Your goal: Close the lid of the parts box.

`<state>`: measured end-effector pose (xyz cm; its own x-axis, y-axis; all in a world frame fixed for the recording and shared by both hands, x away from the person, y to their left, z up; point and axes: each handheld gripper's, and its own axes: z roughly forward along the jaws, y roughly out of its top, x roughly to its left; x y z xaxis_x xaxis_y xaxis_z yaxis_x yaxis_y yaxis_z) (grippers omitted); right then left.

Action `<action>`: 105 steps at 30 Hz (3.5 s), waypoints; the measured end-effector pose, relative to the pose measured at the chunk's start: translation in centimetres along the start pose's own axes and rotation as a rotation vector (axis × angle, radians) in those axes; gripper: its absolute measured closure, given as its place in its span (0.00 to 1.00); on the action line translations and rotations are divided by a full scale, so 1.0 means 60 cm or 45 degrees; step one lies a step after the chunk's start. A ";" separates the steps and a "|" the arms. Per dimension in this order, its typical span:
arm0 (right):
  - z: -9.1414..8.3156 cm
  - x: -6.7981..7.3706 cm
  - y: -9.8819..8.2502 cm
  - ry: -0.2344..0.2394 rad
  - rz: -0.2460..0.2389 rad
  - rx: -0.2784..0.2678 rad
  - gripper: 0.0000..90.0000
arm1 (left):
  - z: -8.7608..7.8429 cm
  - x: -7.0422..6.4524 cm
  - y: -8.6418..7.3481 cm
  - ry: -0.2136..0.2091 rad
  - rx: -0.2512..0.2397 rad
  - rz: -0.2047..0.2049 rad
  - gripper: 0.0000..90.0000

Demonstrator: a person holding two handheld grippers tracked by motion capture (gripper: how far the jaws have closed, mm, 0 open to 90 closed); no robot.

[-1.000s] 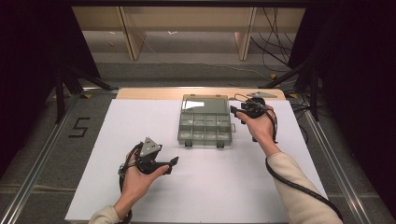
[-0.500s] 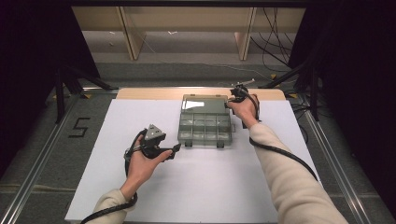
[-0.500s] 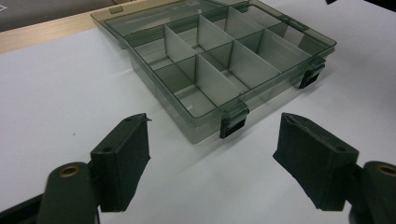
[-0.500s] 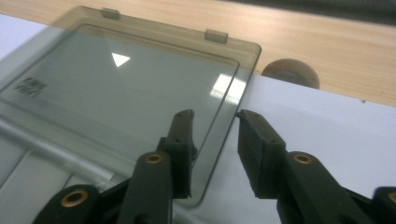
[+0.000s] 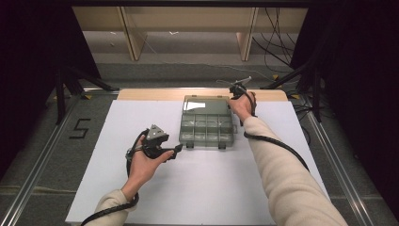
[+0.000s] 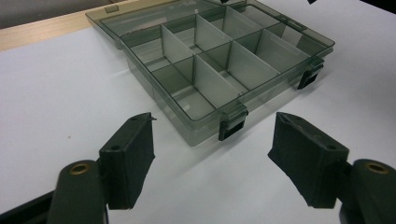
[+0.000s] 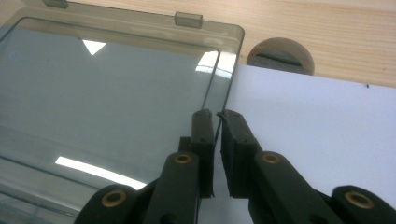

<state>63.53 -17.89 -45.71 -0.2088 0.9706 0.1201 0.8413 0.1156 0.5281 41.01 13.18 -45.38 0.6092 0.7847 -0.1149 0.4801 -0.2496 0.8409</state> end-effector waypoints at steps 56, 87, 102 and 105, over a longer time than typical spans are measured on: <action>-0.063 0.001 -0.060 0.047 -0.016 -0.477 0.95 | 0.199 0.127 0.132 0.214 0.073 -0.594 0.97; -0.086 -0.006 -0.069 0.111 -0.035 -0.572 0.98 | 0.204 0.136 0.176 0.216 -0.056 -0.536 0.88; -0.096 -0.002 -0.061 0.136 -0.056 -0.564 0.91 | 0.191 0.121 0.175 0.297 -0.092 -0.369 0.98; -0.100 -0.002 -0.049 0.125 -0.076 -0.592 0.85 | 0.189 0.118 0.174 0.292 -0.111 -0.356 0.98</action>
<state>58.08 -19.64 -42.23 -0.3148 0.9380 0.1454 0.5187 0.0417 0.8540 57.49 9.67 -43.42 0.3006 0.9248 -0.2333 0.5461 0.0337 0.8370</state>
